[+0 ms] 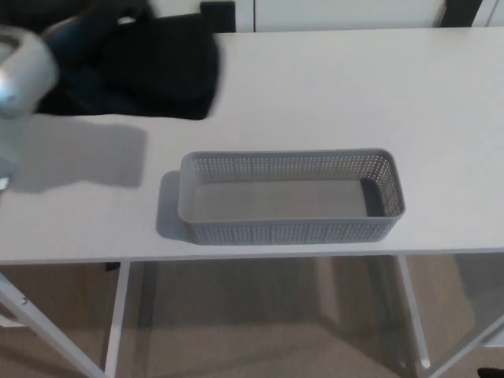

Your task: The robot walk towards a table in front and pick up a black pencil case on the left hand side and put the pencil case into a small container on the right hand side

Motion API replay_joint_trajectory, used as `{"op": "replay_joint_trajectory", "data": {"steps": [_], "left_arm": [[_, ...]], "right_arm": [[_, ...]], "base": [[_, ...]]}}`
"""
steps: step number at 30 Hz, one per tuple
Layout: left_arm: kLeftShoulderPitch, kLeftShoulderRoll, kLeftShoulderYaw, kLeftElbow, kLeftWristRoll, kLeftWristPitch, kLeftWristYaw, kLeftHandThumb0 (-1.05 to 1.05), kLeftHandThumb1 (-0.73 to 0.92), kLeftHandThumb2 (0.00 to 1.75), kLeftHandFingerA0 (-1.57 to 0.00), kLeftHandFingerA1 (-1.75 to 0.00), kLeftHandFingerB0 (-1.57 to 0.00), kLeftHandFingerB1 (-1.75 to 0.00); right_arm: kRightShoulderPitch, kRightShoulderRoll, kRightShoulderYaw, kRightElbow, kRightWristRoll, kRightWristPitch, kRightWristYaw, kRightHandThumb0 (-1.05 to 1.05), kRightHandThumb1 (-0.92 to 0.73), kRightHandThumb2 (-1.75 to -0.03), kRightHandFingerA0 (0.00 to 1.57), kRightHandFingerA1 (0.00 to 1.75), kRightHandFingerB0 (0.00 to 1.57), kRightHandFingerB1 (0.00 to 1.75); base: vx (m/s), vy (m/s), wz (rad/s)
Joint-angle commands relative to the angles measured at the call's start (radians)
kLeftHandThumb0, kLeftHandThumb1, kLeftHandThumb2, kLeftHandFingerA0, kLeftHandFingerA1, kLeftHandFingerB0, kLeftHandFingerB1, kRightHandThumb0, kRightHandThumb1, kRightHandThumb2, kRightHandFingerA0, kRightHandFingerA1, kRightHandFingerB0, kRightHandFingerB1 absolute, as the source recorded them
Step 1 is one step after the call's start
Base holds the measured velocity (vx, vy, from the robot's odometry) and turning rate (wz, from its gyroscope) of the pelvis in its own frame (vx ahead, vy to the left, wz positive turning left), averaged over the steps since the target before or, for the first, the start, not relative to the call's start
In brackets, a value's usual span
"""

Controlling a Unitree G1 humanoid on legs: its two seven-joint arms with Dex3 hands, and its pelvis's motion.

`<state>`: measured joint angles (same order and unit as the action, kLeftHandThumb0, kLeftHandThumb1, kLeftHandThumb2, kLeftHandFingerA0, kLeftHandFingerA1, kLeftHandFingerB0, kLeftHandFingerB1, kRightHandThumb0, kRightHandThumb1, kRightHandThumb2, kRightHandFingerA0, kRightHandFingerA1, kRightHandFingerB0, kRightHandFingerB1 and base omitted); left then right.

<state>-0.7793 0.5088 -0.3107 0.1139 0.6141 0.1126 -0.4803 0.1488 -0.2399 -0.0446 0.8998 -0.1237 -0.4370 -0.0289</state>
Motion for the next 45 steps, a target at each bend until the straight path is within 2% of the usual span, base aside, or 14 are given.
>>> {"op": "replay_joint_trajectory", "data": {"steps": [1,2,3,6,9,12,14,20,25,27,32,35,40,45], "left_arm": [[-0.074,-0.166,-0.071,-0.002,-0.004,0.132,-0.058,-0.2,0.8,0.57,-0.61,-1.69,-0.56,-1.07],[-0.074,-0.174,-0.073,0.0,-0.003,0.132,-0.056,-0.2,0.8,0.57,-0.61,-1.69,-0.56,-1.07],[-0.081,-0.202,-0.081,0.019,-0.002,0.136,-0.049,-0.21,0.79,0.63,-0.67,-1.46,-0.55,-0.5],[-0.113,-0.309,-0.098,0.079,-0.013,0.185,-0.034,-0.25,0.79,0.63,-0.77,-0.89,-0.56,-0.44],[-0.138,-0.406,-0.086,0.126,-0.041,0.261,-0.039,-0.31,0.8,0.63,-0.87,-1.09,-0.57,-0.45],[-0.122,-0.493,-0.058,0.159,-0.078,0.305,-0.017,-0.18,0.82,0.65,-0.91,-1.38,-0.66,-1.06],[-0.11,-0.535,-0.041,0.178,-0.09,0.332,0.002,-0.21,0.8,0.64,-0.77,-1.21,-0.69,-0.57],[-0.1,-0.62,-0.019,0.278,-0.101,0.361,0.069,-0.19,0.8,0.67,-0.87,-1.45,-0.72,-0.8],[-0.091,-0.635,-0.031,0.325,-0.101,0.322,0.107,-0.22,0.81,0.64,-0.85,-1.2,-0.66,-0.83],[-0.1,-0.633,-0.043,0.335,-0.091,0.348,0.104,-0.24,0.79,0.63,-0.85,-1.23,-0.6,-0.51],[-0.083,-0.613,-0.048,0.336,-0.102,0.327,0.107,-0.19,0.75,0.69,-0.77,-1.49,-0.64,-0.86],[-0.071,-0.592,-0.06,0.335,-0.1,0.317,0.097,-0.2,0.8,0.65,-0.97,-1.37,-0.55,-0.5],[-0.05,-0.562,-0.064,0.324,-0.109,0.318,0.093,-0.24,0.74,0.64,-0.93,-1.38,-0.65,-0.87],[-0.052,-0.539,-0.062,0.32,-0.112,0.337,0.081,-0.23,0.82,0.65,-0.89,-1.22,-0.66,-0.52]], "right_arm": [[0.004,-0.01,-0.003,0.009,0.001,0.028,-0.005,-0.21,-0.68,-0.59,0.57,0.53,0.46,0.47],[0.004,-0.008,-0.002,0.011,0.001,0.029,-0.005,-0.21,-0.68,-0.59,0.57,0.53,0.46,0.47],[0.005,-0.007,-0.001,0.013,0.0,0.027,-0.005,-0.2,-0.68,-0.59,0.56,0.54,0.46,0.48],[0.005,-0.011,0.009,0.014,-0.014,0.024,-0.012,-0.21,-0.67,-0.59,0.54,0.53,0.47,0.48],[-0.001,-0.014,0.015,0.019,-0.021,0.017,-0.017,-0.22,-0.68,-0.59,0.55,0.53,0.48,0.48],[0.006,-0.022,0.027,0.02,-0.033,-0.005,-0.019,-0.23,-0.69,-0.59,0.55,0.54,0.49,0.49],[0.008,-0.022,0.032,0.009,-0.033,-0.003,-0.014,-0.23,-0.69,-0.6,0.57,0.56,0.49,0.5],[-0.009,-0.018,0.038,0.019,-0.036,-0.002,-0.018,-0.23,-0.69,-0.6,0.57,0.54,0.5,0.49],[-0.013,-0.02,0.039,-0.005,-0.037,0.01,-0.015,-0.23,-0.69,-0.6,0.59,0.56,0.51,0.5],[-0.016,-0.03,0.051,-0.018,-0.06,0.017,-0.027,-0.24,-0.69,-0.6,0.61,0.56,0.51,0.5],[-0.018,-0.031,0.055,-0.04,-0.062,0.052,-0.031,-0.26,-0.68,-0.6,0.59,0.53,0.5,0.48],[-0.021,-0.032,0.055,-0.033,-0.06,0.051,-0.029,-0.25,-0.68,-0.6,0.61,0.54,0.5,0.47],[-0.029,-0.034,0.055,-0.029,-0.058,0.05,-0.026,-0.26,-0.68,-0.6,0.6,0.56,0.5,0.48],[-0.038,-0.034,0.048,-0.031,-0.052,0.051,-0.027,-0.26,-0.68,-0.59,0.63,0.59,0.52,0.5]], "base": [[0.0,0.0,0.0],[0.0,0.0,0.0],[0.0,0.0,0.0],[0.0,0.0,0.0],[0.0,0.0,0.0],[0.0,0.0,0.0],[0.0,0.0,0.0],[0.0,0.0,0.0],[0.0,0.0,0.0],[0.0,0.0,0.0],[0.0,0.0,0.0],[0.0,0.0,0.0],[0.0,0.0,0.0],[0.0,0.0,0.0]]}}
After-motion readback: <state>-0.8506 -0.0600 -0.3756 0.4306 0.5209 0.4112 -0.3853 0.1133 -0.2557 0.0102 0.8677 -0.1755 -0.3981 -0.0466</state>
